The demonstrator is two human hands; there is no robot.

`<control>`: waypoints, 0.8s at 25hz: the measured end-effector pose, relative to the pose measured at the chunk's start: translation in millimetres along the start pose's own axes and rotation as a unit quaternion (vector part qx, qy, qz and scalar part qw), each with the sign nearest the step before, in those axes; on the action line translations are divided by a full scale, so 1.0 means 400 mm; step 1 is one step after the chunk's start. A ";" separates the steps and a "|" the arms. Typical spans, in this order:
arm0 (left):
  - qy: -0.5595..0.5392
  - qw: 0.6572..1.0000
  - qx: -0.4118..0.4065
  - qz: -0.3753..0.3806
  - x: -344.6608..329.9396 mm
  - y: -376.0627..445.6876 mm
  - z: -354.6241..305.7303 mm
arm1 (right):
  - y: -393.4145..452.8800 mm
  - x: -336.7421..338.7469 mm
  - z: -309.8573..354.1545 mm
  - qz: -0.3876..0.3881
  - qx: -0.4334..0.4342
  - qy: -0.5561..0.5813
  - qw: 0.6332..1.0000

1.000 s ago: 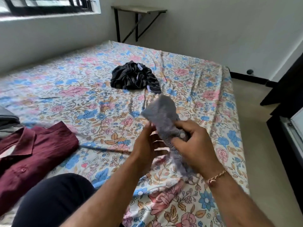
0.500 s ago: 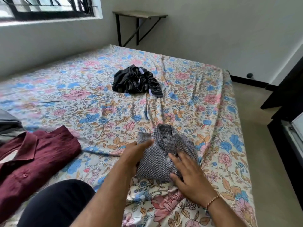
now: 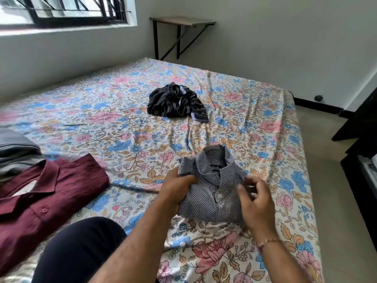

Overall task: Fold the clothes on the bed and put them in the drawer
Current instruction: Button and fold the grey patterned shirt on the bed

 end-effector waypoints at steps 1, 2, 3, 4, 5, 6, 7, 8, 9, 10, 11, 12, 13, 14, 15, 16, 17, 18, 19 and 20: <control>0.070 0.996 -0.022 -0.046 0.034 0.005 -0.014 | 0.027 -0.001 0.024 -0.019 -0.013 0.017 1.000; 0.182 0.975 -0.061 -0.113 0.072 0.003 -0.039 | 0.051 -0.015 0.051 -0.020 -0.026 0.023 0.999; 0.296 0.930 -0.119 -0.182 0.097 -0.011 -0.076 | 0.075 -0.039 0.079 -0.006 -0.024 0.003 1.000; 0.378 0.881 -0.196 -0.209 0.085 -0.033 -0.117 | 0.095 -0.079 0.108 0.029 -0.010 -0.045 0.998; 0.432 0.845 -0.260 -0.178 0.042 -0.045 -0.146 | 0.114 -0.128 0.135 0.075 0.012 -0.112 0.991; 0.483 0.815 -0.298 -0.116 -0.010 -0.041 -0.155 | 0.128 -0.175 0.151 0.120 0.027 -0.176 0.977; 0.551 0.772 -0.311 -0.053 -0.059 -0.029 -0.149 | 0.139 -0.210 0.151 0.152 0.020 -0.227 0.962; 0.619 0.720 -0.314 -0.008 -0.091 -0.017 -0.136 | 0.152 -0.230 0.136 0.164 -0.005 -0.240 0.957; 0.668 0.673 -0.317 0.018 -0.105 -0.008 -0.126 | 0.161 -0.231 0.117 0.157 -0.041 -0.224 0.961; 0.691 0.645 -0.326 0.033 -0.107 -0.004 -0.121 | 0.167 -0.220 0.098 0.139 -0.075 -0.193 0.968; 0.689 0.643 -0.331 0.045 -0.098 0.003 -0.118 | 0.165 -0.205 0.081 0.118 -0.100 -0.150 0.977; 0.673 0.659 -0.331 0.056 -0.083 0.009 -0.115 | 0.157 -0.192 0.053 0.099 -0.129 -0.090 0.983; 0.655 0.679 -0.325 0.062 -0.066 0.015 -0.114 | 0.143 -0.184 0.019 0.086 -0.168 -0.003 0.982; 0.632 0.705 -0.314 0.074 -0.047 0.026 -0.109 | 0.126 -0.187 -0.015 0.076 -0.214 0.100 0.969; 0.608 0.730 -0.300 0.085 -0.029 0.042 -0.106 | 0.112 -0.197 -0.047 0.071 -0.253 0.210 0.942; 0.583 0.755 -0.281 0.105 -0.018 0.057 -0.099 | 0.102 -0.211 -0.073 0.070 -0.279 0.314 0.905; 0.556 0.782 -0.252 0.127 -0.016 0.066 -0.090 | 0.095 -0.219 -0.090 0.071 -0.296 0.389 0.870; 0.512 0.818 -0.225 0.131 -0.014 0.078 -0.084 | 0.094 -0.223 -0.098 0.075 -0.303 0.437 0.844; 0.460 0.857 -0.208 0.102 -0.007 0.091 -0.092 | 0.091 -0.223 -0.093 0.084 -0.301 0.466 0.828; 0.420 0.883 -0.206 0.042 0.009 0.105 -0.114 | 0.089 -0.225 -0.085 0.095 -0.295 0.480 0.821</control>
Point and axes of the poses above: each hand's wrist, its own y-axis towards the middle knuckle, its own x-axis out of the back of the hand, z = x × y, the point moved 10 cm from there along y, towards the middle knuckle, and after that the axes turned 1 degree about -y, right-handed, at the moved point
